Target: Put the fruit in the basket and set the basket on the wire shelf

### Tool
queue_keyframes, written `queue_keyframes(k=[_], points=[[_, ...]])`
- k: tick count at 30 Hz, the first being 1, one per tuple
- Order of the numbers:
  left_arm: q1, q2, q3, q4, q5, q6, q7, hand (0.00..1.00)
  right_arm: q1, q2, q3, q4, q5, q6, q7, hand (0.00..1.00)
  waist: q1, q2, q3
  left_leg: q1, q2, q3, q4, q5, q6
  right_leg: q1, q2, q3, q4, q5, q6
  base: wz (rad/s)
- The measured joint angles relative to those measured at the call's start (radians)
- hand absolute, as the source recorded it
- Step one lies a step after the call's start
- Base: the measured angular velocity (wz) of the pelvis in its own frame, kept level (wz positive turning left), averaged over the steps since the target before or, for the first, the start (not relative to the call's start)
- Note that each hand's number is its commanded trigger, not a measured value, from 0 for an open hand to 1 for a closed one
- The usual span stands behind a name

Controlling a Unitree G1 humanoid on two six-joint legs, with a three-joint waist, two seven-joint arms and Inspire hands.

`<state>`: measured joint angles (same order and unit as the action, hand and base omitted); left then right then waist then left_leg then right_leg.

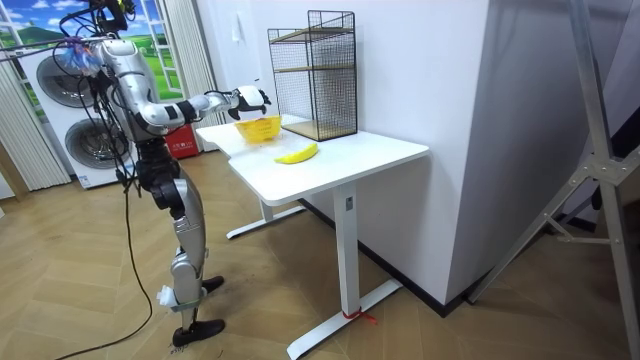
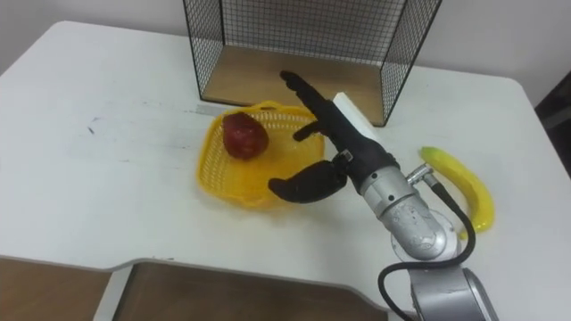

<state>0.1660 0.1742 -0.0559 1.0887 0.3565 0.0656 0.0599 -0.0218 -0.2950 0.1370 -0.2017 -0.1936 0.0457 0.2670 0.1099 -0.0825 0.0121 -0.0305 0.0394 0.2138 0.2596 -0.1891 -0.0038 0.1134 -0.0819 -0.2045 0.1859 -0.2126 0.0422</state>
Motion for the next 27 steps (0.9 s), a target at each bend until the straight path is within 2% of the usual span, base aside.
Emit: queue_keyframes(k=[16, 22, 27], points=[[0.002, 0.003, -0.011, -0.012, 0.001, 0.0, 0.0, 0.0, 0.0, 0.0, 0.0, 0.0, 0.0, 0.0, 0.007, 0.0, -0.005, -0.001, -0.0022, -0.011, 0.0, -0.004, 0.013, 0.0, 0.0, -0.01, 0.0, -0.007, 0.001, 0.0, 0.0, 0.01], [0.021, 0.003, -0.008, -0.012, 0.003, -0.001, 0.0, 0.0, 0.0, 0.001, -0.002, 0.0, 0.001, 0.0, -0.002, 0.0, -0.023, -0.009, -0.0075, -0.008, 0.0, -0.004, 0.012, 0.0, 0.0, -0.008, 0.0, -0.005, 0.001, 0.0, 0.0, 0.0], [0.022, 0.003, -0.008, -0.009, 0.002, -0.002, 0.0, 0.0, 0.0, 0.003, -0.011, -0.004, 0.001, -0.001, -0.024, 0.0, -0.026, -0.009, -0.0064, -0.007, 0.0, -0.005, 0.013, 0.0, 0.0, -0.009, 0.0, -0.001, 0.0, 0.0, -0.001, 0.0]])
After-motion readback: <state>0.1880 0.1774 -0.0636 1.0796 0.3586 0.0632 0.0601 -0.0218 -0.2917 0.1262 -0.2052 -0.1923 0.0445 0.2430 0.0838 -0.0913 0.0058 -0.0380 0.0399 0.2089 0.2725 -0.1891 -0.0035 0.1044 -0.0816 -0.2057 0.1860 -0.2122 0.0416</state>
